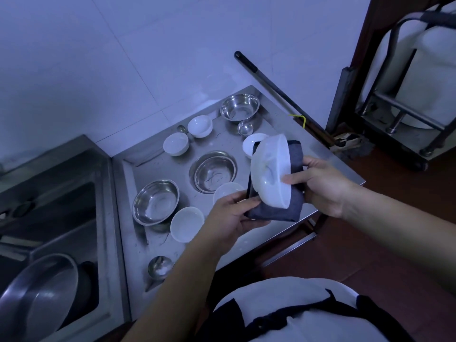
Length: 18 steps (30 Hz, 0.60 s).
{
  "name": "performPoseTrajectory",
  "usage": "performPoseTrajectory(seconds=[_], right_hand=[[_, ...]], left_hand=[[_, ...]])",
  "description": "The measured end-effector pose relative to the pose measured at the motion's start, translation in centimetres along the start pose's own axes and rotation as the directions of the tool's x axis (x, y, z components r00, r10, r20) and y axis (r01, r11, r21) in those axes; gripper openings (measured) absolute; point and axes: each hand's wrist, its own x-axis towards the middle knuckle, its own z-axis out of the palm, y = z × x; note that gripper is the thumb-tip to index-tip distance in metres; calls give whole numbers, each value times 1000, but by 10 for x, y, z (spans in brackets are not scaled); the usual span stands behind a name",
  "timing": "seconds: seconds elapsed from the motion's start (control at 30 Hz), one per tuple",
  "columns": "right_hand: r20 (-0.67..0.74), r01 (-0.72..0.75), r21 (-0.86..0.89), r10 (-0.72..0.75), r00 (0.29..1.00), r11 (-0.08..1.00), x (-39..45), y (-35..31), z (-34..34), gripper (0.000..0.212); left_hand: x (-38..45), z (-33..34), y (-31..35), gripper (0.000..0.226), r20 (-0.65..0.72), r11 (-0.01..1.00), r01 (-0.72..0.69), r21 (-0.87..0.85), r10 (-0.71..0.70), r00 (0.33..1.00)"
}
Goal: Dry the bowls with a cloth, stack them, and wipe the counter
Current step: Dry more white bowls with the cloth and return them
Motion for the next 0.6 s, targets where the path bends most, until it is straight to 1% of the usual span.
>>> performPoseTrajectory(seconds=[0.1,0.17,0.2,0.23,0.27,0.3,0.33,0.37,0.4,0.43,0.47,0.5,0.53,0.57,0.6], right_hand=[[-39,2,3,-2,999,1000,1,6,2,37],[-97,22,7,-21,995,1000,0,7,3,35],[-139,43,4,-42,989,999,0,7,2,35],[-191,71,0,-70,979,997,0,6,0,34],[-248,111,-15,-111,962,994,0,5,-4,33],[-308,153,-55,-162,938,987,1,4,-9,34],[-353,186,-108,-212,911,977,1,2,-14,34],[-387,207,-153,-252,887,966,1,0,-17,35],[-407,227,-181,-283,869,957,1,-4,-19,36],[-415,252,-195,-313,854,948,2,-7,-19,37],[-416,277,-210,-342,842,938,2,-11,-19,37],[-411,308,-232,-380,829,923,2,-14,-16,36],[-403,337,-266,-422,812,903,2,-18,-13,35],[-390,371,-303,-470,792,877,1,-21,-9,34],[-373,407,-344,-521,767,846,-1,-23,-5,33]], left_hand=[[-2,4,-2,25,-103,997,8,71,-1,995],[-5,5,0,23,-198,993,11,120,13,980],[-7,3,1,20,-274,990,-9,138,47,960],[-9,0,5,14,-365,989,-46,138,94,926],[-14,-5,10,10,-446,987,-99,126,146,883],[-21,-8,18,12,-488,978,-166,123,205,848],[-31,-8,27,18,-479,962,-234,138,271,835],[-41,-1,36,27,-429,940,-293,174,340,837],[-50,10,45,37,-349,913,-339,228,402,847],[-57,23,53,44,-233,881,-381,279,448,863],[-60,36,56,45,-108,852,-405,331,461,881],[-58,49,58,43,-3,826,-408,389,445,896],[-54,61,59,47,61,800,-393,452,412,909],[-47,71,58,61,84,789,-368,492,378,922],[-39,78,56,74,78,802,-340,491,348,934]])
